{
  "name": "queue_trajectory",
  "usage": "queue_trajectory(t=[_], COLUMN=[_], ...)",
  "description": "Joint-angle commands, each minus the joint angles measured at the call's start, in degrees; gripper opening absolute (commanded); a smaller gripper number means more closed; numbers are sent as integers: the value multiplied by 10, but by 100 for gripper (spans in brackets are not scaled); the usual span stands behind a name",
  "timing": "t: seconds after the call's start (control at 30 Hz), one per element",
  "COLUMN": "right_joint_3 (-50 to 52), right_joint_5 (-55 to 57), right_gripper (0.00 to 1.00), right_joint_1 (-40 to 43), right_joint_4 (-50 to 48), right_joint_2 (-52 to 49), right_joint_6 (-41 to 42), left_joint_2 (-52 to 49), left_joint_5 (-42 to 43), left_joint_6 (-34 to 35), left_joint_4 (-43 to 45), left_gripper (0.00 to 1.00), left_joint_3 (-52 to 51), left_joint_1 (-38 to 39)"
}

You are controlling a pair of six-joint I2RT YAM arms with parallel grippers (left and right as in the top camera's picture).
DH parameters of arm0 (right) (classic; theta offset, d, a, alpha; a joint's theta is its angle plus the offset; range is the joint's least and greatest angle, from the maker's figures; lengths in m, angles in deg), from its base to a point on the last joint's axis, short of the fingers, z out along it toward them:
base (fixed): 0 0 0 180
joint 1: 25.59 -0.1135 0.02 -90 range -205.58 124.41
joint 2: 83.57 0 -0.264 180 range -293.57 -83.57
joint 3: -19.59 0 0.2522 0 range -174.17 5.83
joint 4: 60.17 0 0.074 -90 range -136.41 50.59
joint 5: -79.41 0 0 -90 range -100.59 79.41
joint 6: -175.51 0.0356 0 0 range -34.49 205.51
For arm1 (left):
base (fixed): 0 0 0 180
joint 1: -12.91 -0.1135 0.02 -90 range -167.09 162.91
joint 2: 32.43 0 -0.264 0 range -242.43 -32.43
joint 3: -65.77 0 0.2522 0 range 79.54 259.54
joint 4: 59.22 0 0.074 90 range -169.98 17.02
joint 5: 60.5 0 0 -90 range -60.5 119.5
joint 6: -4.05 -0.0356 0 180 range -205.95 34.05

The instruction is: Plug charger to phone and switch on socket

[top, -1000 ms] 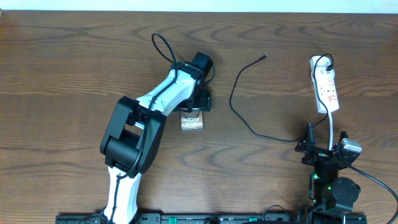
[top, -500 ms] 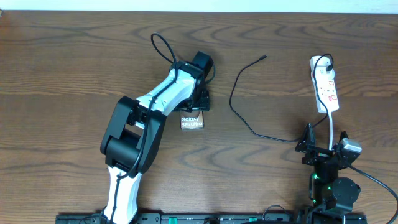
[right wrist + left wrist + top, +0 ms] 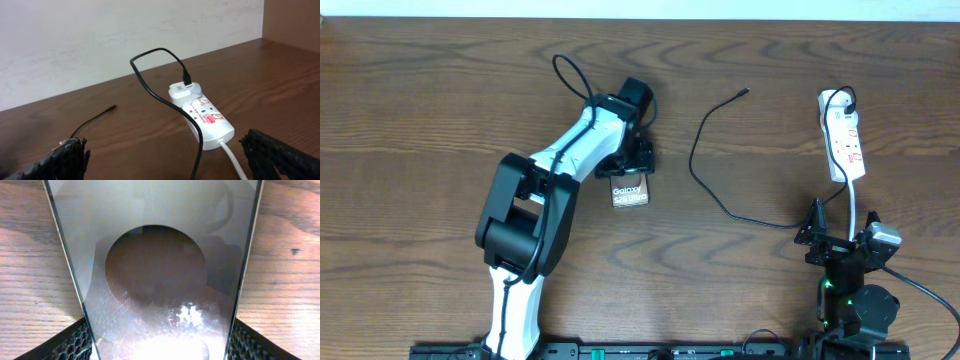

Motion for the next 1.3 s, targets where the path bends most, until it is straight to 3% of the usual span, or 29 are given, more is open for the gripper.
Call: queue_trajectory(t=[0.0,0.4,0.63,1.27], right_joint_3=[0,0,0,0], right_joint_5=[-3,-3,-3,-3], right_gripper=[99,99,99,99], right_joint_1=[-2,-2,-2,-2], right_joint_4=[2,2,2,2], right_joint_2=[4,4,4,4], right_joint_6=[-8,-8,-8,-8], left_joint_2=[-16,-16,-16,-16], left_joint_5=[115,201,206,400], left_joint_6=[7,0,-2,-72], left_joint_4=[1,4,3,68], left_gripper=[54,54,54,53], left_joint_3=[-10,-10,-10,-10], left_joint_1=[-4,-28,-29,-30])
